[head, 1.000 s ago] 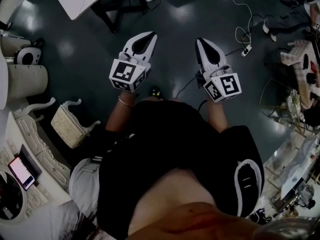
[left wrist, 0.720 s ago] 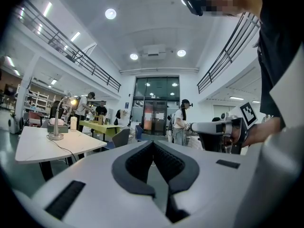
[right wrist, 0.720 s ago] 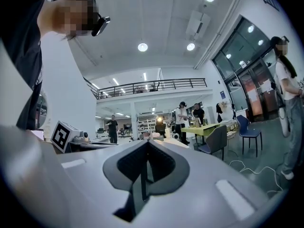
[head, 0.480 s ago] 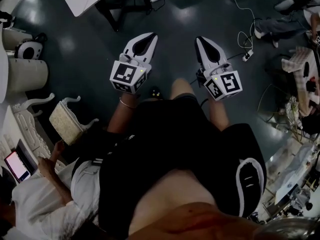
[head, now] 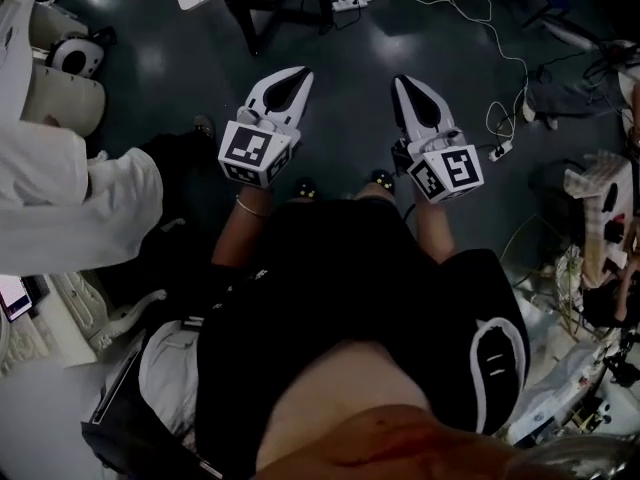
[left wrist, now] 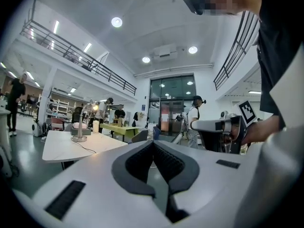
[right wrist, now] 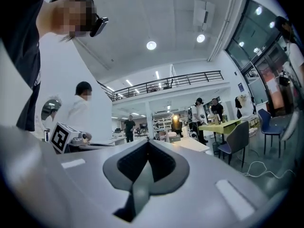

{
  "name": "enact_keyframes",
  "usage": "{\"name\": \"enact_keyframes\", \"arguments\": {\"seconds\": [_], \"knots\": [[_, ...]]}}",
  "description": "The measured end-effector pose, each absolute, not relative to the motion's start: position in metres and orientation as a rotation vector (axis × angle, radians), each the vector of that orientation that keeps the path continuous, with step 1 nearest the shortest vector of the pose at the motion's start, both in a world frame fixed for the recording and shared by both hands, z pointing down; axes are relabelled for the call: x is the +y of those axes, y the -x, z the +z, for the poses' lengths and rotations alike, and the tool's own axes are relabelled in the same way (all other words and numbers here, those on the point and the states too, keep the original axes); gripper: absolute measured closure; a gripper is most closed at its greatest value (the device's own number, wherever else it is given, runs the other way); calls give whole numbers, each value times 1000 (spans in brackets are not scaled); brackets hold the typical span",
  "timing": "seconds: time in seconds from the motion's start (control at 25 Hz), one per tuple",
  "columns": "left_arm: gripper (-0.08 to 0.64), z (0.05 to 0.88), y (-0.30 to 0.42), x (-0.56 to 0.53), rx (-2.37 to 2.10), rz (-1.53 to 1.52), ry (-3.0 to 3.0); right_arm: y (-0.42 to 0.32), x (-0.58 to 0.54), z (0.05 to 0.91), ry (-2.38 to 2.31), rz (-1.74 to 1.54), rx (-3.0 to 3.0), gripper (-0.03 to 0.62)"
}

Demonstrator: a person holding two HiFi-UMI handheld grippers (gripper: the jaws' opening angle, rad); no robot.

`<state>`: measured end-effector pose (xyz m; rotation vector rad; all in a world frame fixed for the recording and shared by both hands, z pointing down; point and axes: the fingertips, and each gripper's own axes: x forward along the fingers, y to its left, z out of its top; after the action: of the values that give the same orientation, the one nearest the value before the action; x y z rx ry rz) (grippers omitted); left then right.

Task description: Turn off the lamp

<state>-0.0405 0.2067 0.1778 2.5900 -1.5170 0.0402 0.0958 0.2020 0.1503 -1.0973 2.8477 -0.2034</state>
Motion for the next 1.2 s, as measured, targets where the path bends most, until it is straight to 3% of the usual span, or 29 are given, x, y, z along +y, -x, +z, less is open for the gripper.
{"name": "enact_keyframes", "arguments": {"seconds": [1.2], "knots": [[554, 191, -65, 188, -1825, 99, -2347, -211, 142, 166, 784, -265, 2952, 592]]}}
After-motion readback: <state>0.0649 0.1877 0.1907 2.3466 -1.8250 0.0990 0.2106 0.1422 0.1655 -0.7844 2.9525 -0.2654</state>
